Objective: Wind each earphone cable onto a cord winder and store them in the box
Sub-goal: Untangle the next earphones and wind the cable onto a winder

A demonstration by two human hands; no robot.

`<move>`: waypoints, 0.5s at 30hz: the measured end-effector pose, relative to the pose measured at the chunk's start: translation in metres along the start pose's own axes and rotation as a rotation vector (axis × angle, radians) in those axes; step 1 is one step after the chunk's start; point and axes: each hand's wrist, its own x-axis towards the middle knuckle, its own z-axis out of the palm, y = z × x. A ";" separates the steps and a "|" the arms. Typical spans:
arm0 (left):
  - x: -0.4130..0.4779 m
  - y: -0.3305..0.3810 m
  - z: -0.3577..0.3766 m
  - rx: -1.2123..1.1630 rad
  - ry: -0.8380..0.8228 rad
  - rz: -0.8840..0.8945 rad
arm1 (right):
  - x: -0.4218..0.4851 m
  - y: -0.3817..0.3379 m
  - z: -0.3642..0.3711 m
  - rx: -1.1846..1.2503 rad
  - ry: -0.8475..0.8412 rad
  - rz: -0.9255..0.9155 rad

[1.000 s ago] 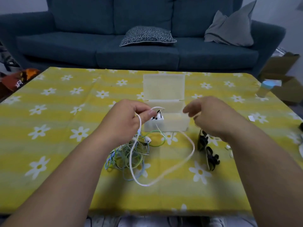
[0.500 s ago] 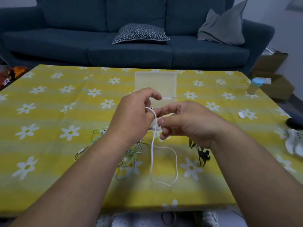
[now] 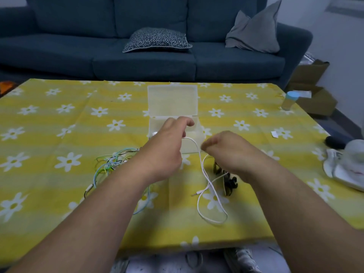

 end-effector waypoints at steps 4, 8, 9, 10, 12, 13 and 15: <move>0.004 0.002 0.006 -0.037 -0.032 0.010 | -0.014 -0.019 0.006 0.754 -0.225 0.052; 0.008 -0.011 0.008 0.015 -0.018 -0.053 | -0.007 -0.016 0.002 0.706 0.055 0.017; 0.009 -0.017 0.006 0.007 -0.021 -0.097 | -0.003 -0.015 -0.003 0.799 0.150 0.033; 0.008 -0.023 0.002 0.004 -0.021 -0.143 | -0.002 -0.013 -0.011 0.921 0.241 0.057; 0.007 -0.035 -0.010 0.031 0.005 -0.199 | 0.001 -0.008 -0.027 1.148 0.418 0.103; 0.006 -0.041 -0.016 0.036 0.031 -0.219 | 0.002 -0.004 -0.033 1.210 0.505 0.135; 0.004 -0.049 -0.028 0.014 0.074 -0.257 | 0.005 0.003 -0.040 1.249 0.641 0.194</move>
